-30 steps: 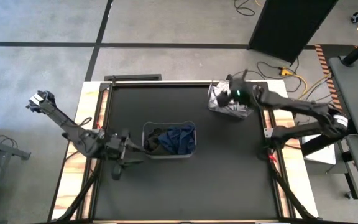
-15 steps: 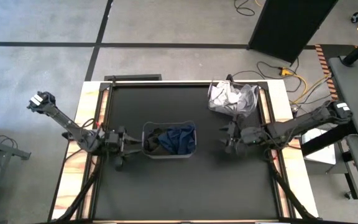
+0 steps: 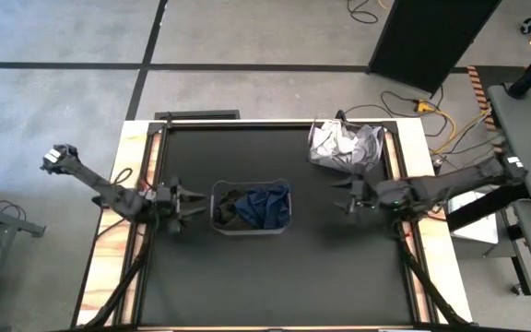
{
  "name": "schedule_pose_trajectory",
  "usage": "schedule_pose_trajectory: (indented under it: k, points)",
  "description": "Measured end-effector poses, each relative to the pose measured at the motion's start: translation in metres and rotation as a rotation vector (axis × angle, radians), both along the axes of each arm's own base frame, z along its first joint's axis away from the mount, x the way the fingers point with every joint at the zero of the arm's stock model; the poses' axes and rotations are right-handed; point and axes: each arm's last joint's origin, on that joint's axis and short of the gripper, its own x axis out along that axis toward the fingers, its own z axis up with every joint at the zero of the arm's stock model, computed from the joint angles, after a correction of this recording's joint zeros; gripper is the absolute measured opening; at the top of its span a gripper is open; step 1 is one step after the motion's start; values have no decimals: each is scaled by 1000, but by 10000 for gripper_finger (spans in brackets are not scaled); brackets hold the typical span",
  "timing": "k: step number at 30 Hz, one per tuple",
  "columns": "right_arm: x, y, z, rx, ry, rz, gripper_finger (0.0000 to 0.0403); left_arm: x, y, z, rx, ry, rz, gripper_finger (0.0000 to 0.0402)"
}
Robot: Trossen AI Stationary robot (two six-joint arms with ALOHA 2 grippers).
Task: Sort towels by color in basket
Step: Return to home position
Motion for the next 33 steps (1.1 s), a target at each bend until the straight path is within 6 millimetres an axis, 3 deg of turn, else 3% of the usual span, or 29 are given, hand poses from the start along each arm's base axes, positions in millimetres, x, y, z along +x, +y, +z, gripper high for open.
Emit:
schedule_pose_trajectory:
  k: [7, 14, 18, 27, 33]
  points:
    - [-38, -7, 4, 13, -170, 14, 219, -23, 14, 7, -11, -61, 3, 185]
    - [-66, -13, -21, 93, -333, 13, 204, -34, 22, 8, -24, -69, 42, 185]
    - [-74, -13, -26, 151, -391, 55, 164, -34, 24, 10, -27, -83, 62, 185]
    - [-70, -23, -30, 117, -340, -11, 21, -28, 30, 0, -40, -105, 128, 184]
    - [-72, -33, -24, 89, -371, -33, 13, -22, 38, -11, -21, -114, 144, 185]
